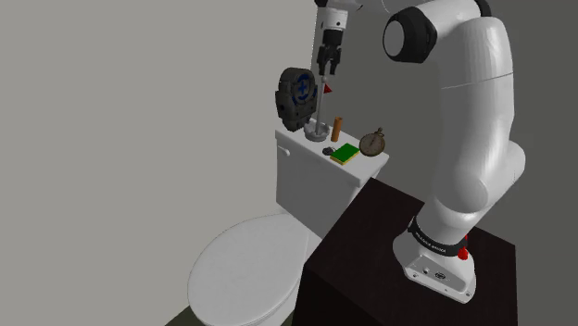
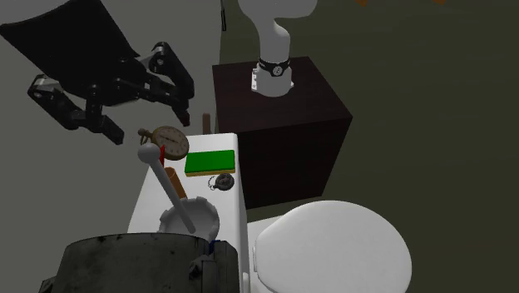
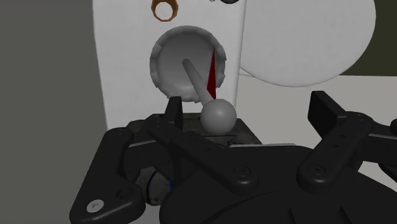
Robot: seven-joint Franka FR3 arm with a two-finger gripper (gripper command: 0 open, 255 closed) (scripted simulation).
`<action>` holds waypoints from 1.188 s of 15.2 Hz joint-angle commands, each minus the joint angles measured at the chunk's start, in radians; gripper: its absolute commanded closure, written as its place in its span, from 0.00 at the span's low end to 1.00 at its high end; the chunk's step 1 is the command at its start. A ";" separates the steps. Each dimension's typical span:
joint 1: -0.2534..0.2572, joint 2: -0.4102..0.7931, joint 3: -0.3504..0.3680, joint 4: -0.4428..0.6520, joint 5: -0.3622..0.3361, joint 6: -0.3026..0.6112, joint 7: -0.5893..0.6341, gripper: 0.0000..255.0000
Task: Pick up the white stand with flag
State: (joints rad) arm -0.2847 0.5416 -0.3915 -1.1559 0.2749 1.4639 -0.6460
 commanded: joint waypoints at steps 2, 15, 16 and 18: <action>-0.025 0.054 0.006 0.057 0.017 -0.004 -0.015 0.00; -0.010 0.046 0.005 -0.032 0.015 0.074 -0.025 1.00; -0.010 0.046 0.005 -0.033 0.015 0.074 -0.025 1.00; -0.010 0.046 0.005 -0.032 0.015 0.074 -0.025 1.00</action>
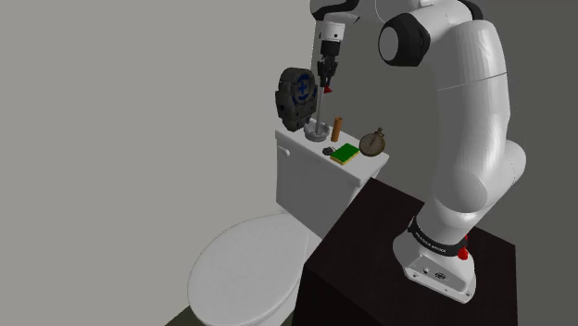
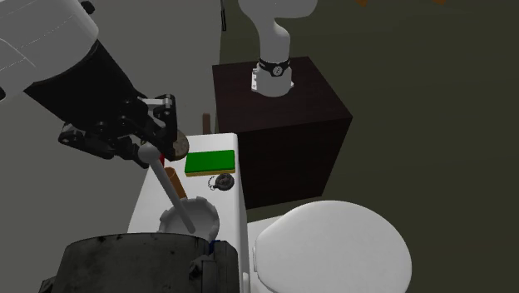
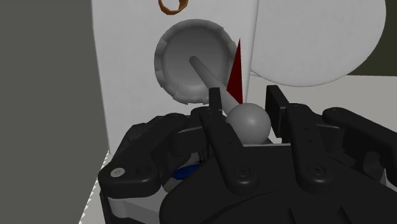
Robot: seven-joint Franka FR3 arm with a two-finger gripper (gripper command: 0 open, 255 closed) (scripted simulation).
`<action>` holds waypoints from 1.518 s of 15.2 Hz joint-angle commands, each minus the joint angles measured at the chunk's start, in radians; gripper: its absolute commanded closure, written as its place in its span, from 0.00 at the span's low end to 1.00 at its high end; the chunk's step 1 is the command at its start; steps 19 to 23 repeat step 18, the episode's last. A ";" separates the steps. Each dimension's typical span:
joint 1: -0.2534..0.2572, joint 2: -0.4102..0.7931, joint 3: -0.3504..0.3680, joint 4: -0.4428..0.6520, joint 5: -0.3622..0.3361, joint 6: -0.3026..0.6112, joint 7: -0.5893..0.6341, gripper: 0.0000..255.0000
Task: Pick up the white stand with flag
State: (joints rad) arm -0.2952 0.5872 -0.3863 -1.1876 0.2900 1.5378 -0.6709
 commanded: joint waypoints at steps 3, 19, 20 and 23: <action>-0.004 0.002 0.000 0.028 0.000 -0.026 0.003 1.00; -0.061 0.065 0.009 0.318 0.019 -0.246 0.034 1.00; -0.061 0.065 0.009 0.318 0.019 -0.246 0.034 1.00; -0.061 0.065 0.009 0.318 0.019 -0.246 0.034 1.00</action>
